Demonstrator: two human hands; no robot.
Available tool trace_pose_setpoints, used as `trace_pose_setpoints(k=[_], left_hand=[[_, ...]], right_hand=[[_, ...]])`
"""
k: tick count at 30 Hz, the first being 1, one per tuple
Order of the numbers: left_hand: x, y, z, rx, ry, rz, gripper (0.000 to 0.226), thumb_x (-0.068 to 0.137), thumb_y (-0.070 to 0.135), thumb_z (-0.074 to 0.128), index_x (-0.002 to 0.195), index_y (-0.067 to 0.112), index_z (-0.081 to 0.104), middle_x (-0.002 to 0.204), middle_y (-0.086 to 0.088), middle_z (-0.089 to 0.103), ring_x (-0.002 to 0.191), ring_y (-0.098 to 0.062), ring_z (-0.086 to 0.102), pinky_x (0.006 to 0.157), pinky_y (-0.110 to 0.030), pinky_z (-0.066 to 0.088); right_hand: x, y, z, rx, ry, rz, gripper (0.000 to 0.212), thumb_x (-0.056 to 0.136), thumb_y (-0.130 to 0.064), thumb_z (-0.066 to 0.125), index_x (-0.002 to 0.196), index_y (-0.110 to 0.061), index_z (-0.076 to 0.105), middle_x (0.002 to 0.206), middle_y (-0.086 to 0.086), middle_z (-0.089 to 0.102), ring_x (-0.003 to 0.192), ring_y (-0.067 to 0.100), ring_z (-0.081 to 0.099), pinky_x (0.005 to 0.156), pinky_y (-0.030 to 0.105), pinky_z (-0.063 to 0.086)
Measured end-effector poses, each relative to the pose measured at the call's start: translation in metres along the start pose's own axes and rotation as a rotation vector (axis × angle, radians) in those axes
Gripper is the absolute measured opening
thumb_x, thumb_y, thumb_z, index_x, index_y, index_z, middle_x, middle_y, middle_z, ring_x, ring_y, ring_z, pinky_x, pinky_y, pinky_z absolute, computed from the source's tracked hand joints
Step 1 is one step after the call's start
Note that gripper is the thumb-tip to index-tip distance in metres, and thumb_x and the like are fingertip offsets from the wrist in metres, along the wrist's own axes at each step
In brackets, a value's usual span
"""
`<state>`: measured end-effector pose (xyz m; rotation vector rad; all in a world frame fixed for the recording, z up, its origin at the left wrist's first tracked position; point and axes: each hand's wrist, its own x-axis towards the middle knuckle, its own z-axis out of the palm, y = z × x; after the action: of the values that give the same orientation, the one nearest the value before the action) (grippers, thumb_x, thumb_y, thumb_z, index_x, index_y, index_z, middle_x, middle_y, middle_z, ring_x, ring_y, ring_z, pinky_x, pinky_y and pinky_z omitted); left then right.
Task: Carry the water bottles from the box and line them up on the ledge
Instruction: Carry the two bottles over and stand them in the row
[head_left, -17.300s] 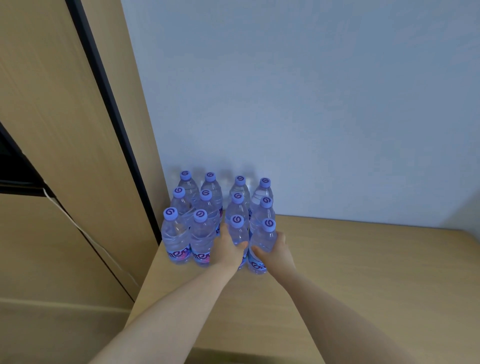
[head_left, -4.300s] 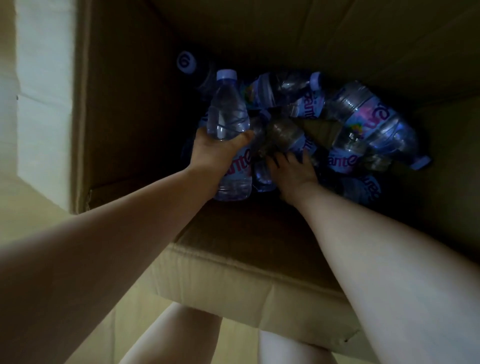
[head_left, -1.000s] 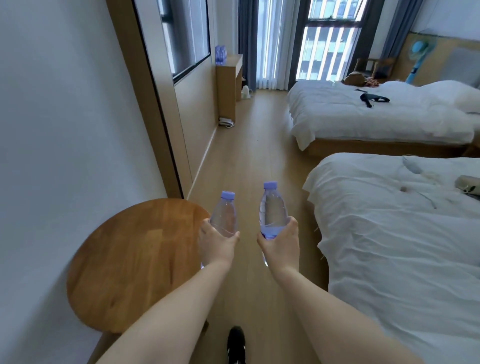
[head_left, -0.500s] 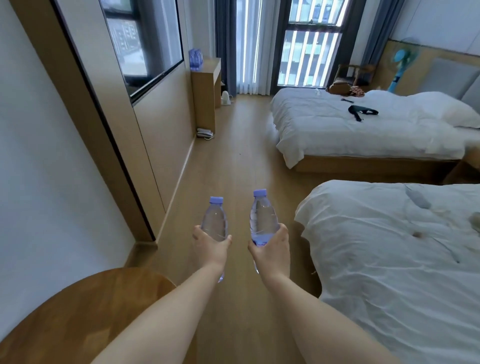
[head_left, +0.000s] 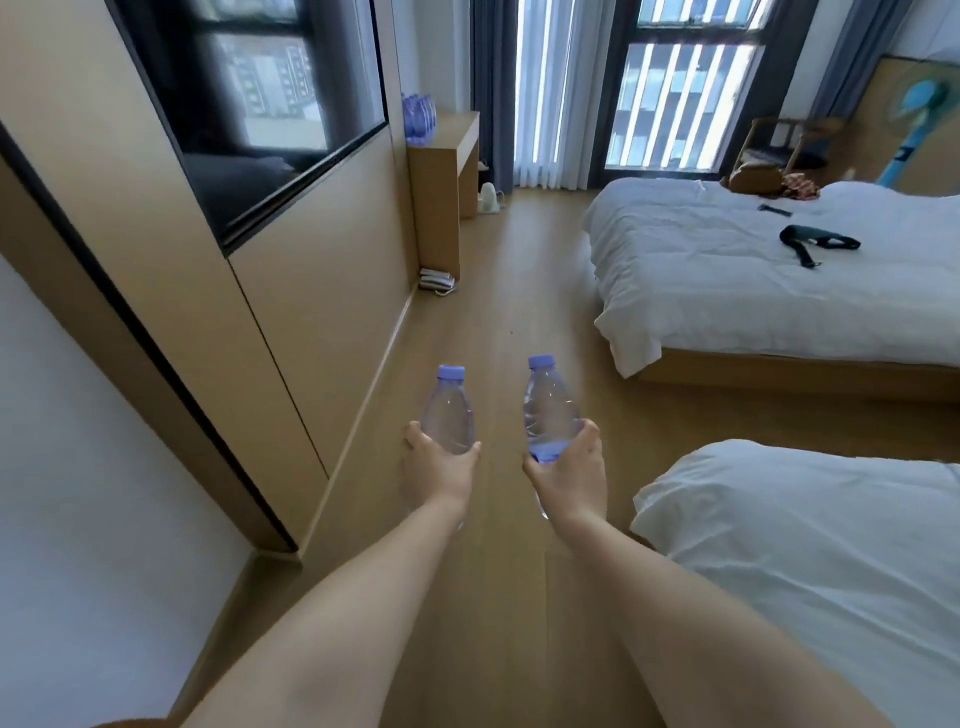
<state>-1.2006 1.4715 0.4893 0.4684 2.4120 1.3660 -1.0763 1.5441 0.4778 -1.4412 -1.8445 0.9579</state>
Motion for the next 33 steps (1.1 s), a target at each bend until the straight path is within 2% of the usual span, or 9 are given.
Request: trace_pose_setpoints(k=[7, 13, 22, 29, 33], left_hand=[[0.126, 0.065, 0.071, 0.020, -0.007, -0.026, 0.074, 0.073, 0.035, 0.079, 0.129, 0.010, 0.038, 0.125, -0.009, 0.054, 0.109, -0.033, 0.058, 0.090, -0.046, 0.049], [0.266, 0.111, 0.147, 0.035, -0.057, 0.018, 0.070, 0.072, 0.039, 0.079, 0.124, 0.013, 0.039, 0.120, -0.006, 0.058, 0.105, -0.031, 0.060, 0.089, -0.043, 0.050], [0.479, 0.221, 0.241, 0.096, -0.095, 0.078, 0.068, 0.073, 0.040, 0.079, 0.121, 0.012, 0.039, 0.120, -0.007, 0.058, 0.103, -0.032, 0.060, 0.086, -0.042, 0.050], [0.609, 0.286, 0.336, 0.100, -0.145, 0.084, 0.065, 0.070, 0.043, 0.079, 0.115, 0.016, 0.040, 0.112, -0.003, 0.061, 0.096, -0.029, 0.062, 0.081, -0.038, 0.050], [0.691, 0.325, 0.396, 0.076, -0.122, 0.079, 0.064, 0.071, 0.043, 0.079, 0.115, 0.016, 0.041, 0.113, -0.004, 0.062, 0.097, -0.031, 0.062, 0.083, -0.040, 0.051]], right_hand=[[0.151, -0.024, 0.022, 0.028, 0.011, -0.003, 0.083, 0.077, -0.035, 0.078, 0.141, -0.009, 0.031, 0.131, 0.007, 0.049, 0.114, 0.027, 0.054, 0.095, 0.045, 0.049], [0.303, -0.031, 0.072, -0.044, -0.013, -0.050, 0.083, 0.077, -0.032, 0.077, 0.143, -0.010, 0.031, 0.137, 0.006, 0.046, 0.119, 0.026, 0.052, 0.096, 0.040, 0.047], [0.532, -0.094, 0.127, -0.020, 0.027, -0.057, 0.079, 0.075, -0.032, 0.079, 0.138, -0.013, 0.034, 0.128, 0.004, 0.049, 0.112, 0.023, 0.054, 0.089, 0.031, 0.048], [0.697, -0.092, 0.159, -0.016, 0.054, 0.004, 0.081, 0.078, -0.030, 0.076, 0.142, -0.011, 0.030, 0.134, 0.006, 0.046, 0.118, 0.022, 0.052, 0.091, 0.031, 0.046], [0.809, -0.097, 0.180, 0.043, 0.064, 0.052, 0.076, 0.078, -0.030, 0.076, 0.138, -0.012, 0.032, 0.130, 0.007, 0.049, 0.109, 0.026, 0.056, 0.088, 0.037, 0.050]])
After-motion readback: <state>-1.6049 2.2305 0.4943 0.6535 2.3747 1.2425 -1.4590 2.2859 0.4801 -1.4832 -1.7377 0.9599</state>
